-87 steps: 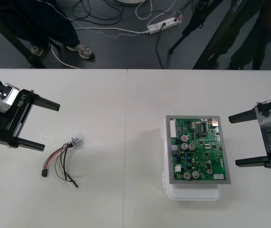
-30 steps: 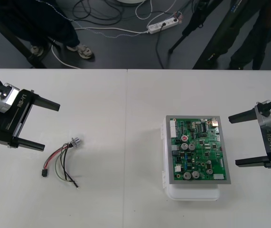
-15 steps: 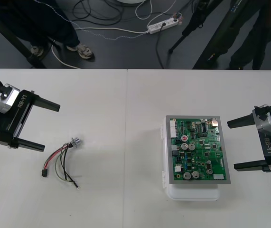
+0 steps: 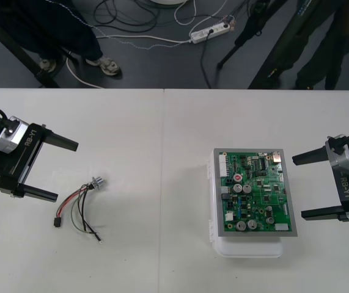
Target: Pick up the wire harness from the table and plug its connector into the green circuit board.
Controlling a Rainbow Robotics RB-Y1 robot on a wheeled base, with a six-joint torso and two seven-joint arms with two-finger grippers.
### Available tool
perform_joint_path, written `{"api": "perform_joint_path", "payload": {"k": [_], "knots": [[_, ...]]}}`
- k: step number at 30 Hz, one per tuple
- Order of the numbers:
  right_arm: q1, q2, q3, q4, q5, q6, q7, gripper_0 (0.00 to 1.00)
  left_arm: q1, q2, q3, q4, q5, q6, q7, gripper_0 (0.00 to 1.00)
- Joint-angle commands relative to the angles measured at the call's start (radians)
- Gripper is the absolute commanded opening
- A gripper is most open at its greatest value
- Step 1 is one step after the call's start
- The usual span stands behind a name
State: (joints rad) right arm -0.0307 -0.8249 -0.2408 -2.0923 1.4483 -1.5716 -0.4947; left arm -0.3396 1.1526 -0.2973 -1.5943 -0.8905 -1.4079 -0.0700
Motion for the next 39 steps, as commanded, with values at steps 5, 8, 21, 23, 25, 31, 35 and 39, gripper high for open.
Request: {"api": "perform_joint_path", "payload": {"k": [5,8,21,23,25,31,35,39], "knots": [[0.006,0.013,-0.006,-0.008,-0.108,0.001,-0.018,1.00,-0.027,0.001,0.035,-0.004,-0.050,-0.060,0.006,1.00],[-0.005,0.026,-0.006,-0.011,-0.121,0.001,-0.022,1.00,-0.036,0.007,0.040,-0.004,-0.068,-0.065,-0.039,1.00],[-0.011,0.159,-0.054,-0.011,-0.151,0.001,-0.041,1.00,-0.096,0.039,0.038,-0.004,-0.200,-0.077,-0.248,1.00],[-0.018,0.182,-0.054,-0.011,-0.147,0.001,-0.044,1.00,-0.108,0.044,0.040,-0.004,-0.228,-0.077,-0.289,1.00],[-0.023,0.199,-0.055,-0.011,-0.144,0.001,-0.045,1.00,-0.116,0.047,0.038,-0.004,-0.248,-0.077,-0.318,1.00],[-0.038,0.242,-0.063,-0.009,-0.143,0.001,-0.047,1.00,-0.142,0.053,0.038,-0.004,-0.303,-0.077,-0.425,1.00],[-0.054,0.267,-0.063,0.003,-0.149,0.001,-0.034,1.00,-0.164,0.055,0.038,-0.004,-0.354,-0.077,-0.516,1.00],[-0.060,0.282,-0.051,0.066,-0.197,0.001,-0.018,1.00,-0.180,0.053,0.037,-0.013,-0.393,-0.077,-0.599,1.00]]}}
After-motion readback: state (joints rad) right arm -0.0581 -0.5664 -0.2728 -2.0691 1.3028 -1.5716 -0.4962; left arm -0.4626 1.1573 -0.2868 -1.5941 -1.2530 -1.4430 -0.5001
